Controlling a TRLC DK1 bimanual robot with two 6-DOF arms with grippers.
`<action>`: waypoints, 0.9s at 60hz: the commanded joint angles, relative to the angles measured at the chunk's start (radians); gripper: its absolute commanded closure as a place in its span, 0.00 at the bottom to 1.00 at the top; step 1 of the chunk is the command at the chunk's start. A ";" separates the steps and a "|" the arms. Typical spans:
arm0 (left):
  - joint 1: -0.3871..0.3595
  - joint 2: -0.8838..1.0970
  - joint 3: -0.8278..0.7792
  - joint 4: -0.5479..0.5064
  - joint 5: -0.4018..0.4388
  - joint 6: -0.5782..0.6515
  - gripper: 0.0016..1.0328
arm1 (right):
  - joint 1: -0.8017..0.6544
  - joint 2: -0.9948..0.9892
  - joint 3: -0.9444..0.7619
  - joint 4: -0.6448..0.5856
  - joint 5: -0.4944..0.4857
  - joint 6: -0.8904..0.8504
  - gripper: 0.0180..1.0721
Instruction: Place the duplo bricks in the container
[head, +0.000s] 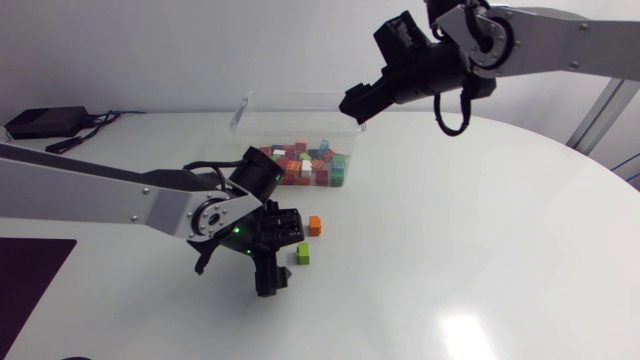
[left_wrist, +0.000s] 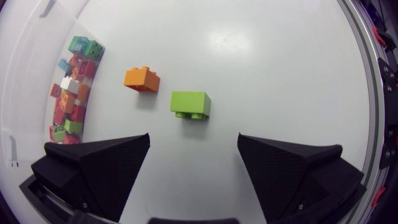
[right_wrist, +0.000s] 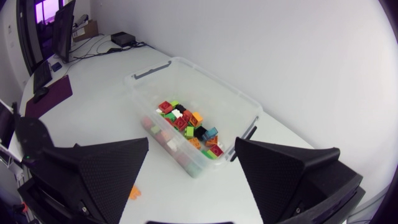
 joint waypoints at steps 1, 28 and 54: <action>0.003 0.058 0.056 0.012 0.011 0.027 0.05 | -0.001 -0.077 -0.111 0.009 -0.016 -0.039 0.04; -0.002 0.226 0.186 0.027 0.045 0.051 0.19 | -0.007 -0.257 -0.436 0.008 -0.055 -0.111 0.04; 0.052 0.078 0.197 -0.206 0.148 0.133 0.72 | -0.048 -0.139 -0.474 -0.038 -0.205 -0.310 0.04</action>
